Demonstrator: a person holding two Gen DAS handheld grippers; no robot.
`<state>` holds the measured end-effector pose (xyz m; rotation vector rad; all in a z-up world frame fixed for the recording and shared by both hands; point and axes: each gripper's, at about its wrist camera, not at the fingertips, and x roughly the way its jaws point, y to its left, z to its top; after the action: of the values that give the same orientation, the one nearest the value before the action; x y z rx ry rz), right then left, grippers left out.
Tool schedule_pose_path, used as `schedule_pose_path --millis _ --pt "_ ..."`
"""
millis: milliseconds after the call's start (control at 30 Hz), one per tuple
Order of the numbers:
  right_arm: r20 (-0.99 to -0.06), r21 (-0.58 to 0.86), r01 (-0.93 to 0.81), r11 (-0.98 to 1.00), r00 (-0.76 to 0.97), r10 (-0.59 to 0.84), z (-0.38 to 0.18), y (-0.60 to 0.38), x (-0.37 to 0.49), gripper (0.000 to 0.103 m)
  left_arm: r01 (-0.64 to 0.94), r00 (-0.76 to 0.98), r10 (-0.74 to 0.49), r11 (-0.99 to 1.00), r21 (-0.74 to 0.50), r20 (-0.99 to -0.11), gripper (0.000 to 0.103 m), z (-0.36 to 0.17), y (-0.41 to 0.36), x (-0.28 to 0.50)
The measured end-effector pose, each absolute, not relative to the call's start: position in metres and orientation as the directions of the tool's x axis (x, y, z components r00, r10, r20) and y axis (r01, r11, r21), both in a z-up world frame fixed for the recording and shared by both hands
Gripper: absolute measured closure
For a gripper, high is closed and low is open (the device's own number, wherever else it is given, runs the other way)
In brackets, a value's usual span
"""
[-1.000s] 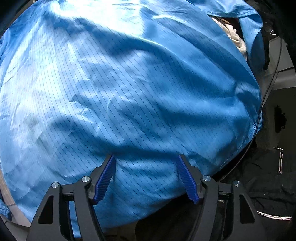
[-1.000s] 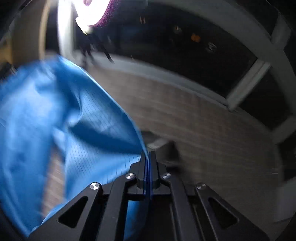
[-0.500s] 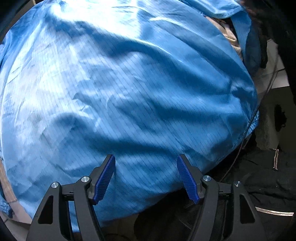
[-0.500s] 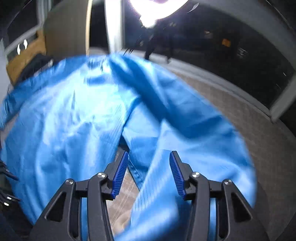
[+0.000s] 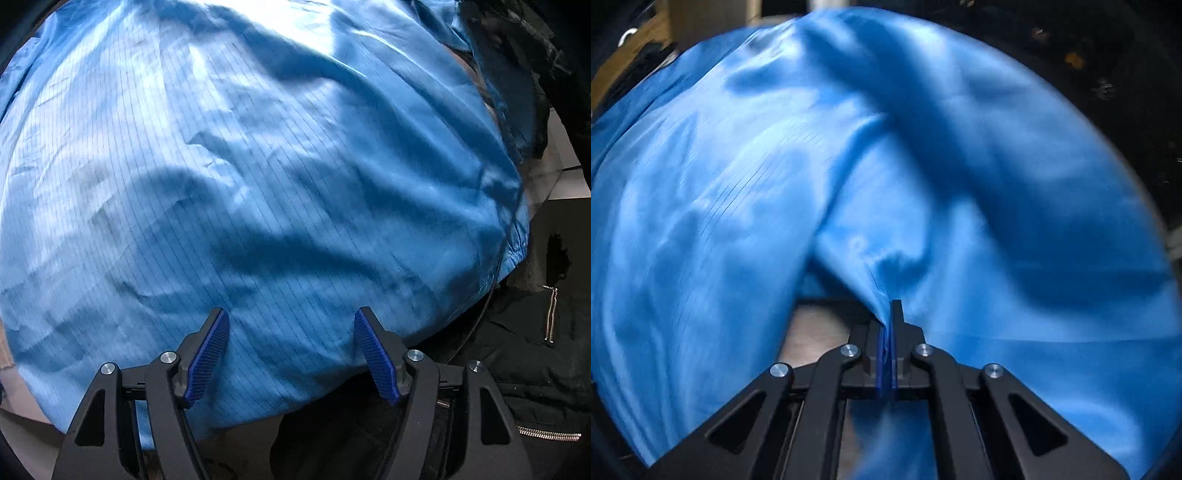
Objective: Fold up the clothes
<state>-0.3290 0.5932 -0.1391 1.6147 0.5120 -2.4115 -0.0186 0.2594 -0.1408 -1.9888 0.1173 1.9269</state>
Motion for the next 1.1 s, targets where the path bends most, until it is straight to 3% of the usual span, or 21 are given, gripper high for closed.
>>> schedule_pose_path --millis 33,133,200,233,333,500,700,800,1100 --pt "-0.902 -0.22 0.282 -0.934 -0.423 0.085 -0.129 0.607 -0.336 0.101 -0.314 0.062 0.196 -0.927 -0.206 -0.979 0.033 -0.141 0.262 -0.018" --pt "-0.905 -0.137 0.236 -0.962 -0.425 0.024 -0.115 0.626 -0.342 0.094 -0.322 0.066 0.203 -0.922 -0.214 -0.977 0.032 -0.142 0.269 -0.017" --pt "-0.917 -0.16 0.253 -0.954 -0.396 0.049 -0.114 0.625 -0.338 0.068 -0.326 0.07 0.209 -0.919 -0.22 -0.975 0.032 -0.142 0.273 -0.016" --pt "-0.911 -0.184 0.258 -0.948 -0.408 0.066 -0.111 0.625 -0.332 0.066 -0.327 0.07 0.213 -0.918 -0.224 -0.975 0.032 -0.142 0.274 -0.015" --pt "-0.904 -0.134 0.242 -0.961 -0.426 0.019 -0.095 0.632 -0.305 0.066 -0.319 0.06 0.205 -0.924 -0.213 -0.977 0.032 -0.14 0.274 -0.012" --pt "-0.856 0.166 0.259 -0.951 -0.442 -0.27 -0.057 0.628 -0.219 0.065 -0.206 -0.025 0.223 -0.955 -0.213 -0.975 0.032 -0.113 0.232 0.011" --pt "-0.805 0.404 0.27 -0.874 -0.348 -0.479 -0.083 0.595 -0.08 0.065 0.057 -0.146 0.113 -0.991 -0.123 -0.983 0.032 -0.093 0.118 0.046" --pt "-0.84 0.382 0.273 -0.883 -0.296 -0.455 -0.116 0.562 -0.048 0.065 0.144 -0.189 0.073 -0.984 -0.102 -0.979 0.032 -0.092 0.063 0.045" --pt "-0.962 0.132 0.242 -0.961 -0.201 -0.183 -0.162 0.519 0.004 0.065 0.072 -0.189 0.109 -0.99 -0.124 -0.976 0.032 -0.124 0.004 0.026"
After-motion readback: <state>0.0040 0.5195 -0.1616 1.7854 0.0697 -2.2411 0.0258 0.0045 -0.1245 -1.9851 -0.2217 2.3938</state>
